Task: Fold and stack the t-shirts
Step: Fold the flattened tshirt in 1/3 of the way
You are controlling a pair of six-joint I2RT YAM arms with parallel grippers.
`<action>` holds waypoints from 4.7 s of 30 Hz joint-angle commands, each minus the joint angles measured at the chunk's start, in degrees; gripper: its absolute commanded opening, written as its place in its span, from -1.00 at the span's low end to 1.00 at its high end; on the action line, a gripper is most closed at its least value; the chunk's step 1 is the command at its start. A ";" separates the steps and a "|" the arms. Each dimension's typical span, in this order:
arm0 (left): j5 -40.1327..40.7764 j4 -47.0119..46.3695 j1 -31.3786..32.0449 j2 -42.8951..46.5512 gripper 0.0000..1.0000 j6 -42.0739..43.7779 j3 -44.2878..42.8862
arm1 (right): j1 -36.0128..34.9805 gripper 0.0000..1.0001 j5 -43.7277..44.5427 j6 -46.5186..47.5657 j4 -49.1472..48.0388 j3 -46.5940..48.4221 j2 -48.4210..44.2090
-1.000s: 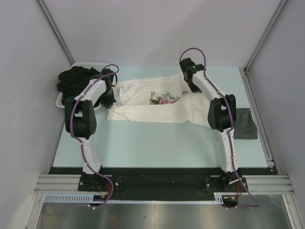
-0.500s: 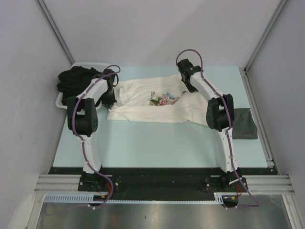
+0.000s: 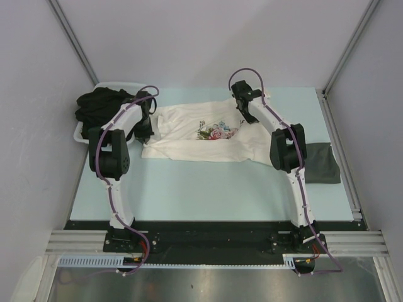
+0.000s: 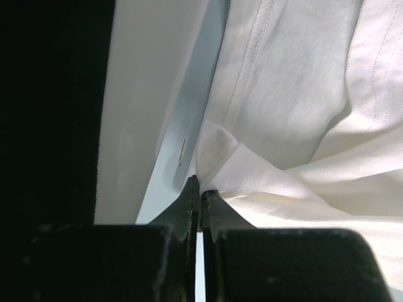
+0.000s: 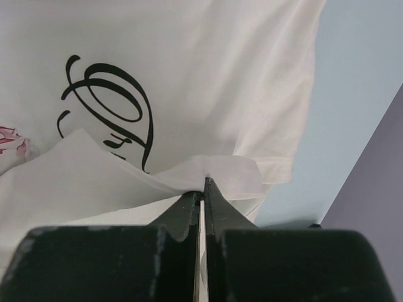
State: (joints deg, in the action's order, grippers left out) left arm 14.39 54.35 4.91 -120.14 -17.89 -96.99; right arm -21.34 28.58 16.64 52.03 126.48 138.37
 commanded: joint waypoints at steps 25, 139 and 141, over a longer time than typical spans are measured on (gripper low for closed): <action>2.40 -5.04 -0.34 6.75 0.06 1.28 -5.75 | 2.36 -1.00 3.59 -0.12 -3.25 2.90 1.56; 2.66 -0.38 3.27 0.96 -0.78 2.33 -5.67 | 1.39 -1.00 -4.50 4.01 -10.63 8.08 5.16; 2.48 -0.29 3.27 1.04 -0.78 2.42 -5.67 | 2.00 -1.00 -4.32 3.92 -10.81 8.09 5.42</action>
State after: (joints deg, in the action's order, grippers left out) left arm 17.58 54.81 7.77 -122.89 -16.43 -102.85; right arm -20.14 23.24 19.81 44.01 131.28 143.04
